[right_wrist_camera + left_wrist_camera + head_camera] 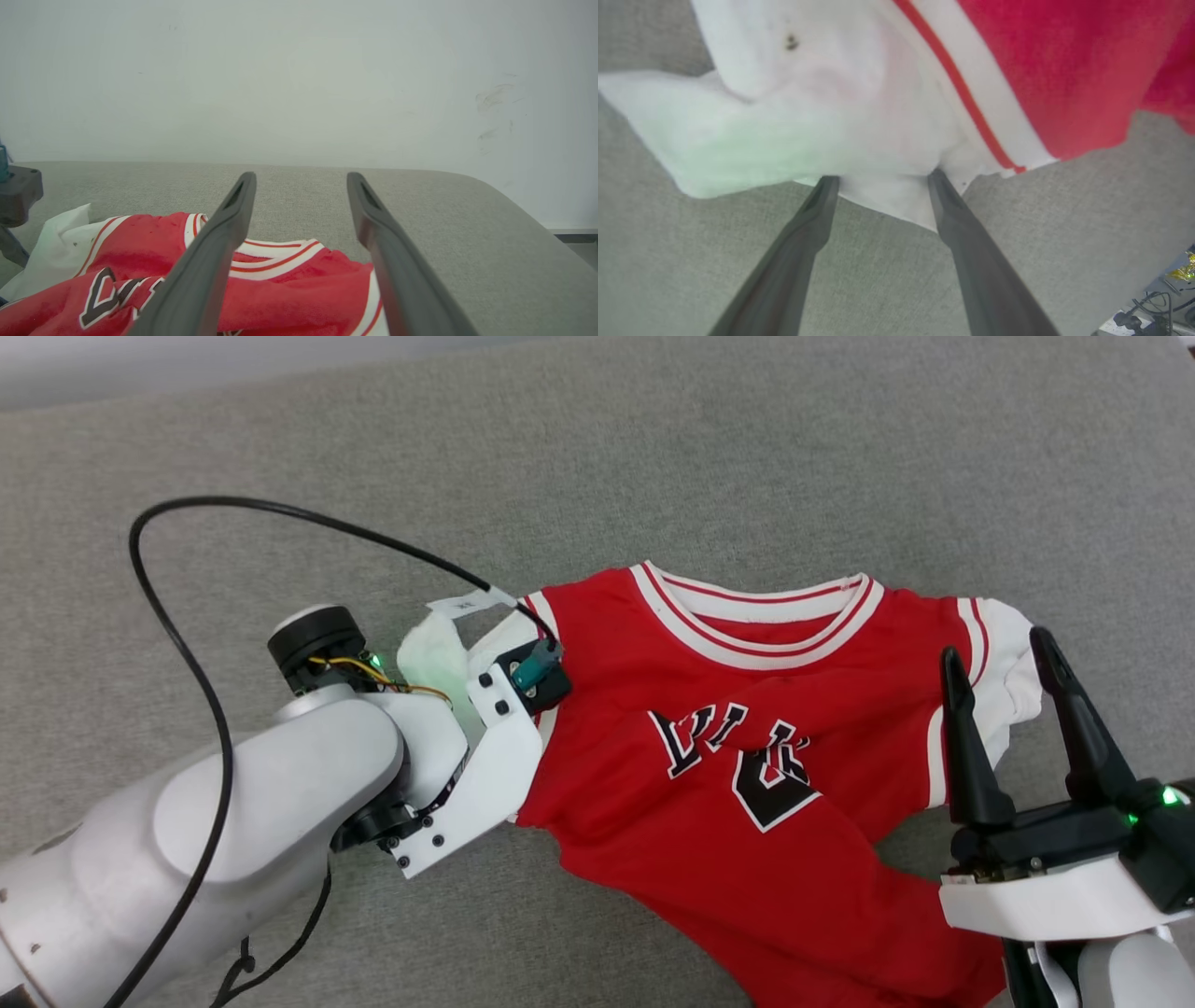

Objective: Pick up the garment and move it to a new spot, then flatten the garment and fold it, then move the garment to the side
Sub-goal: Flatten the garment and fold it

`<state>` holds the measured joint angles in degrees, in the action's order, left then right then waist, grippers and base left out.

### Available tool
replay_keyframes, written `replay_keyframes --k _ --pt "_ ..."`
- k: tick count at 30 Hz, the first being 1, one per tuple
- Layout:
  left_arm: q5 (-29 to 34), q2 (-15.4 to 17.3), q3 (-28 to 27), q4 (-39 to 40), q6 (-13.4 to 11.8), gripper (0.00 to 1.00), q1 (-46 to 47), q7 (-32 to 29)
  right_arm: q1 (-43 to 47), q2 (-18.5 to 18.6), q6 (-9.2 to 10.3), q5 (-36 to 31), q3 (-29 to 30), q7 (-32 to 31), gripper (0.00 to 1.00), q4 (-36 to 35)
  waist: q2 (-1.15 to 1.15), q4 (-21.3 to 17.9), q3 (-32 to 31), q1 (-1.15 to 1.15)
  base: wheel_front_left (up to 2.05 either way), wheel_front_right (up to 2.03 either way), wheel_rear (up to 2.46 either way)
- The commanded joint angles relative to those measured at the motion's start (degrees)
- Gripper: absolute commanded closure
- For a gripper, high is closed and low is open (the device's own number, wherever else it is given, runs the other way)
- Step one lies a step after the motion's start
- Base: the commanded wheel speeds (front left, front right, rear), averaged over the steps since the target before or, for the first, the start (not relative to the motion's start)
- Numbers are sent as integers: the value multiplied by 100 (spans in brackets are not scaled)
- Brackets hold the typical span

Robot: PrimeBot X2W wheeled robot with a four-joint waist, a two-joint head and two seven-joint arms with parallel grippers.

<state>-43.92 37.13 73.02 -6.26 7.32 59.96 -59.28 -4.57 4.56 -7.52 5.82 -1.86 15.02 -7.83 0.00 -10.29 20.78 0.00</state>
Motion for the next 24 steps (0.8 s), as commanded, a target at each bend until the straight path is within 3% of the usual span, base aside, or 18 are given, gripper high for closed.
replay_keyframes --k 1,6,7,8,18,24 --pt "35 60 91 16 9 0 -255 -218 -100 -41 6 33 -5 20 0 -23 0 -59 118 0 0 0 0" --pt "-10 166 159 176 11 0 -473 -416 -249 -61 6 24 -51 21 0 24 0 -75 212 0 0 0 0" --pt "-7 148 165 184 11 65 -470 -395 -261 -64 6 31 -56 21 0 37 0 -61 211 0 0 0 0" --pt "-20 137 163 181 11 100 -449 -361 -260 -69 6 44 -65 21 0 56 0 -42 200 0 0 0 0" --pt "-288 369 40 33 3 100 150 727 15 15 6 116 182 21 0 185 0 446 -341 0 0 0 0" --pt "-422 747 45 329 3 100 -250 1229 220 34 6 161 232 20 0 255 0 699 -724 0 0 0 0"
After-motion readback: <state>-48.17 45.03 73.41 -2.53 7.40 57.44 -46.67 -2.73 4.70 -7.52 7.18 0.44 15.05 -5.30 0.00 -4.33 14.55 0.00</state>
